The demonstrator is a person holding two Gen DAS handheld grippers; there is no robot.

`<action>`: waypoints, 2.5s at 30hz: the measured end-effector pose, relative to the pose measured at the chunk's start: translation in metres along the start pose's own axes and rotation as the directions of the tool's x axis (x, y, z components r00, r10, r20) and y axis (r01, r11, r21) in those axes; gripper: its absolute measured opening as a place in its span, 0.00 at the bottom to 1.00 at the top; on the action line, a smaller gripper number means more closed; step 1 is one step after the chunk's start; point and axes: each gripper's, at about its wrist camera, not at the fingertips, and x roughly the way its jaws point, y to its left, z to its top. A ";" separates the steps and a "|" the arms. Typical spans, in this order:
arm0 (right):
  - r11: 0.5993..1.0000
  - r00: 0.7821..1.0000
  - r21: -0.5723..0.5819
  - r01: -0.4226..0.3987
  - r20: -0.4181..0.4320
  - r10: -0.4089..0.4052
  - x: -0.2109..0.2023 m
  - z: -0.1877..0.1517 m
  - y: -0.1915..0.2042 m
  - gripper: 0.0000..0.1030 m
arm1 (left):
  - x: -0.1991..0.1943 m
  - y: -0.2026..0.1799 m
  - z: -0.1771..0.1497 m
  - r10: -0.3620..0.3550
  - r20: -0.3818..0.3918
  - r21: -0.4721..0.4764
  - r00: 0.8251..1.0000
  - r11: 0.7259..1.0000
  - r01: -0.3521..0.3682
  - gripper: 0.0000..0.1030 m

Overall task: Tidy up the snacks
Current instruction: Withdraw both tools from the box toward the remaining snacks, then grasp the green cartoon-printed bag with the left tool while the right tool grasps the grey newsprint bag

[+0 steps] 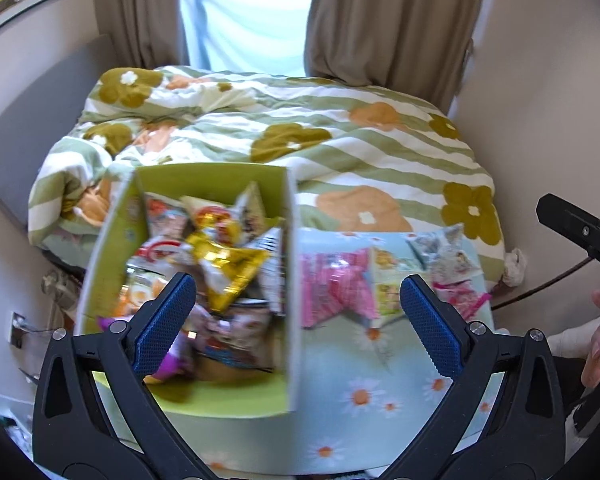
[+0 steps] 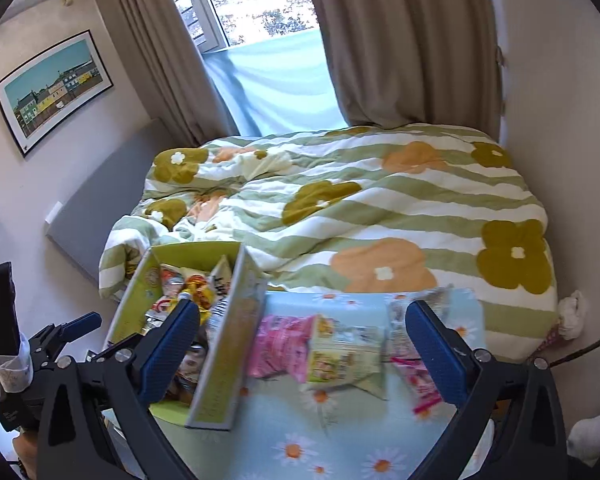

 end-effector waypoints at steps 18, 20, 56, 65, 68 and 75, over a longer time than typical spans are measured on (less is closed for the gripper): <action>0.996 0.992 0.092 0.012 -0.125 0.000 0.058 -0.010 -0.154 1.00 | 0.136 -0.130 -0.004 -0.071 -0.211 0.058 0.975 0.995 0.085 0.98; 0.993 0.988 0.116 0.004 -0.153 0.014 0.076 -0.013 -0.167 1.00 | 0.158 -0.138 -0.004 -0.066 -0.243 0.063 0.968 0.994 0.084 0.98; 0.974 0.906 0.196 -0.112 -0.382 0.181 0.230 -0.058 -0.184 0.75 | 0.236 -0.157 -0.042 -0.004 -0.355 0.154 0.935 0.986 0.063 0.70; 0.980 0.919 0.167 -0.111 -0.358 0.165 0.218 -0.058 -0.176 0.53 | 0.217 -0.159 -0.038 -0.015 -0.323 0.167 0.946 0.983 0.072 0.69; 0.979 0.925 0.169 -0.113 -0.341 0.165 0.210 -0.055 -0.176 0.47 | 0.206 -0.158 -0.036 -0.021 -0.306 0.159 0.952 0.984 0.073 0.69; 0.976 0.942 0.173 -0.129 -0.286 0.175 0.183 -0.043 -0.171 0.46 | 0.178 -0.154 -0.030 -0.025 -0.264 0.152 0.964 0.986 0.067 0.69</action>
